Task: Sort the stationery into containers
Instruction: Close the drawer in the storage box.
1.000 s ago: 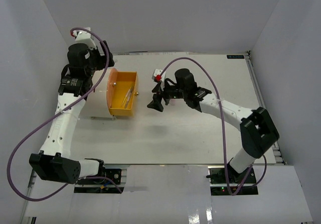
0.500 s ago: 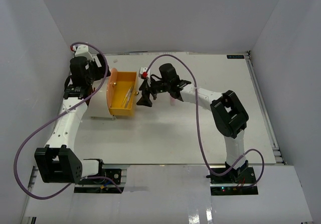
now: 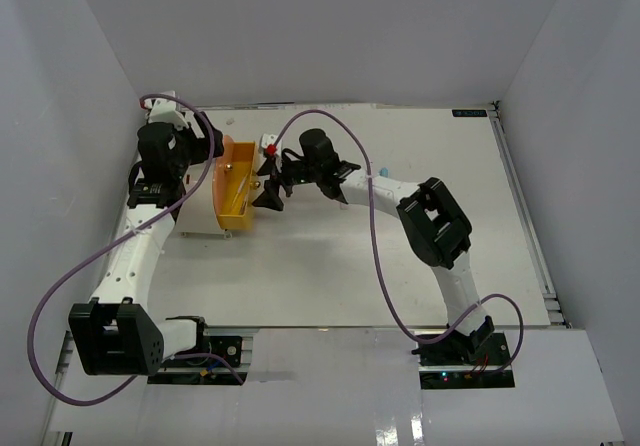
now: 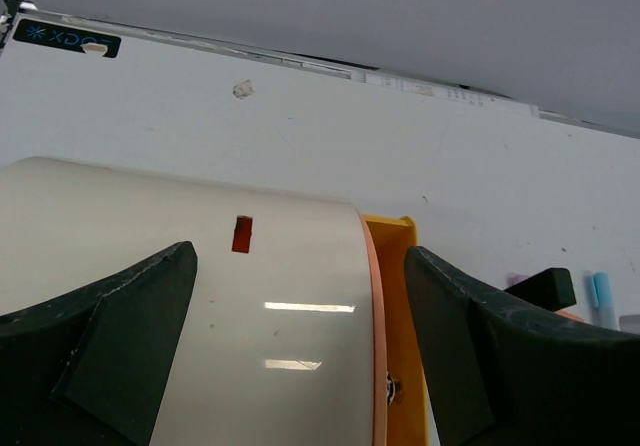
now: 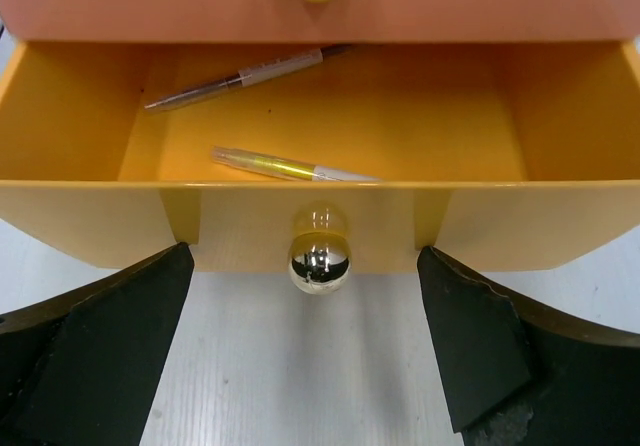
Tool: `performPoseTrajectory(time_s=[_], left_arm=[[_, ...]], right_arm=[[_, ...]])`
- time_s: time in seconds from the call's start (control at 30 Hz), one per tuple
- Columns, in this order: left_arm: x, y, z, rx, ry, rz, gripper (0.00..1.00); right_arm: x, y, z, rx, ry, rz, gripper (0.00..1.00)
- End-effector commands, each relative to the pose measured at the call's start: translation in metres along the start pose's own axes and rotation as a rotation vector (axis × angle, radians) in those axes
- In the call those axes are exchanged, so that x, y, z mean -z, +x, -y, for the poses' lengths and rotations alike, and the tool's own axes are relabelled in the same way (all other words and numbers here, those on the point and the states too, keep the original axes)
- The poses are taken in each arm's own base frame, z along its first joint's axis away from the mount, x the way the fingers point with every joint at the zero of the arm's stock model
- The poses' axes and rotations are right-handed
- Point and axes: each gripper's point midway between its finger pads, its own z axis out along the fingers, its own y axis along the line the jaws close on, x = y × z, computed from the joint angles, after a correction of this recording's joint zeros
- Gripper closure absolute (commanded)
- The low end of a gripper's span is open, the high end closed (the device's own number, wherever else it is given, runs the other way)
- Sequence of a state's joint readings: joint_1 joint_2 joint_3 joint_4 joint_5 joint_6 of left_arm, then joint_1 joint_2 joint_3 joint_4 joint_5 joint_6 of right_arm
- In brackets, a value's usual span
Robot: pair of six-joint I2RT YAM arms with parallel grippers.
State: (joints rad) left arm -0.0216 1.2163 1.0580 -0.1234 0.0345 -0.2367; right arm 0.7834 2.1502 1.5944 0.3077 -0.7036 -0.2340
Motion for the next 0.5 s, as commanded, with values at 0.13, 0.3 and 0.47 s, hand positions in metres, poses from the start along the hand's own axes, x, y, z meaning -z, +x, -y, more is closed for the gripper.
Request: performPoseTrajectory(time_s=[0.13, 0.3, 0.47], left_arm=[[0.008, 0.044, 0.013, 0.070, 0.080, -0.135, 0.05], [0.007, 0.048, 0.014, 0.078, 0.091, -0.146, 0.05], [0.006, 0.051, 0.016, 0.085, 0.100, -0.157, 0.05]], right_arm=[[-0.030, -0.046, 0.012, 0.070, 0.023, 0.157, 0.00], [-0.052, -0.042, 0.010, 0.053, 0.016, 0.171, 0.04], [-0.057, -0.049, 0.013, 0.042, 0.050, 0.210, 0.05]])
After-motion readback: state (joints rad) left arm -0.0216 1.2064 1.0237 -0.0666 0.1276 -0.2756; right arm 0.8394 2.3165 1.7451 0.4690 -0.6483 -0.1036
